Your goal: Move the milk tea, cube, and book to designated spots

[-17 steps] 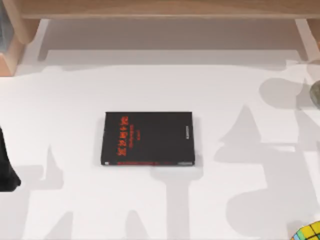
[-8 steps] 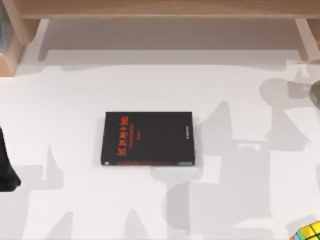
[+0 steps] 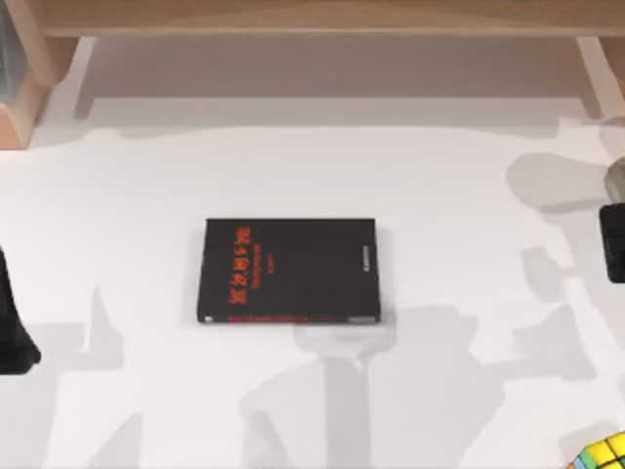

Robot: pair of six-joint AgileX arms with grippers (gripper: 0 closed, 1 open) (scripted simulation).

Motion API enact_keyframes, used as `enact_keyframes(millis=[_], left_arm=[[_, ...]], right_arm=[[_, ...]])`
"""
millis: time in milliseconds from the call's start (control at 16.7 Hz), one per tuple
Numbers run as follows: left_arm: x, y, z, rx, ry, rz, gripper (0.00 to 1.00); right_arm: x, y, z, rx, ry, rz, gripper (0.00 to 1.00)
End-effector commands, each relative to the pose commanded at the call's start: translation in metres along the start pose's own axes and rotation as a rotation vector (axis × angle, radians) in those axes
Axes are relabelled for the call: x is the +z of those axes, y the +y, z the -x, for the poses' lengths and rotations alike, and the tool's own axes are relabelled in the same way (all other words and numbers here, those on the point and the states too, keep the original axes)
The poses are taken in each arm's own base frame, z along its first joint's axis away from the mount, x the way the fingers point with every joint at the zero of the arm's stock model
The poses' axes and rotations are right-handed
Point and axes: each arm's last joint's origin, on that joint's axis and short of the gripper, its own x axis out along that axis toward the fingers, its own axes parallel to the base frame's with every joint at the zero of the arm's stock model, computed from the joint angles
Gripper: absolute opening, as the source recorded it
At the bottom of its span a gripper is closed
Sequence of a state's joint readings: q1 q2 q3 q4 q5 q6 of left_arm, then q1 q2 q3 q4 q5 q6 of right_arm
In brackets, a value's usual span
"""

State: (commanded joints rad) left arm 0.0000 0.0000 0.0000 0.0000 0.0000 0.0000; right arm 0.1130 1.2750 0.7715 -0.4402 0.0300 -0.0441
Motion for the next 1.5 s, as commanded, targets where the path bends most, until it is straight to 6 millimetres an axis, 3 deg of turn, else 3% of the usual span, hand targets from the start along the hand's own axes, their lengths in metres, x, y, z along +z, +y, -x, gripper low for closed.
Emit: enact_keyframes(millis=[420,780,1200,1500], left_arm=[[0.000,0.000,0.000,0.000,0.000,0.000,1.00],[0.000,0.000,0.000,0.000,0.000,0.000,1.00],[0.000,0.000,0.000,0.000,0.000,0.000,1.00],[0.000,0.000,0.000,0.000,0.000,0.000,1.00]], right_arm=[[-0.053,0.050,0.036,0.104,0.505,0.147,1.00],[-0.068,0.065,0.052,0.118,0.618,0.191,1.00],[-0.070,0.066,0.048,0.117,0.619,0.190,1.00],[-0.088,0.068,0.021,0.118,0.617,0.191,1.00]])
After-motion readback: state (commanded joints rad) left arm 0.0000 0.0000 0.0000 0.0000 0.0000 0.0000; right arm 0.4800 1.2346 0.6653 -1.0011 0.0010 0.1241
